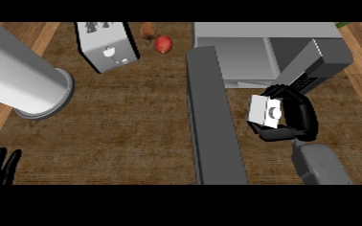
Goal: Pick up the milk, place it into the microwave and close the microwave
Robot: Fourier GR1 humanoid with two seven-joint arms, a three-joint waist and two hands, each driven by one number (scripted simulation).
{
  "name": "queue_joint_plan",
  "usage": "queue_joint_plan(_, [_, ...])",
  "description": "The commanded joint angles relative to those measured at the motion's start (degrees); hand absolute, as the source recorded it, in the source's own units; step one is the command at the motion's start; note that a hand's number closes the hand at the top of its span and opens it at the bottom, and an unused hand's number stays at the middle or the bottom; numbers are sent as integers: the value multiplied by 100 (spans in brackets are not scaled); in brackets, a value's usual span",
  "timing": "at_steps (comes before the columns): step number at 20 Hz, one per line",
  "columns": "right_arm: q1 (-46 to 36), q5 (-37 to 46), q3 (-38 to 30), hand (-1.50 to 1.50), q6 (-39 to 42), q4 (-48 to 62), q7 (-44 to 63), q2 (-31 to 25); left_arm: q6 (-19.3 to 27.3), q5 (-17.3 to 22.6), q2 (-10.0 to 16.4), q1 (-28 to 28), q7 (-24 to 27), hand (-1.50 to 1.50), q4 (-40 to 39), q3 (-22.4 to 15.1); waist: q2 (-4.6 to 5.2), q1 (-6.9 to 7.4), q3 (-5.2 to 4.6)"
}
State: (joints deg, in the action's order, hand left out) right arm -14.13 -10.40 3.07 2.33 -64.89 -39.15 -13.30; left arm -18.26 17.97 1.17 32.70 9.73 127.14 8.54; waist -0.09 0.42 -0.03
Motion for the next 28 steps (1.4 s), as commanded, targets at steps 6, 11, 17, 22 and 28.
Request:
queue_joint_plan(6, [-1393,432,-247,150,-494,944,843,98,-429,17,39,-155,452,-150,-676,438,18,54,2])
queue_joint_plan(11, [-2472,604,-404,150,-527,2220,755,302,-150,451,203,-483,-370,-150,-271,595,28,65,6])
queue_joint_plan(17, [-3624,708,-839,150,-512,4097,44,146,-463,242,176,-592,168,-150,-806,607,100,236,9])
queue_joint_plan(22, [-4209,973,-845,150,-1070,4783,-280,385,-443,199,155,-704,-68,-150,-587,383,147,355,14])
queue_joint_plan(28, [-4682,1194,-852,150,-1587,5253,-273,212,-334,121,225,-1173,-205,-150,-732,312,247,497,17])
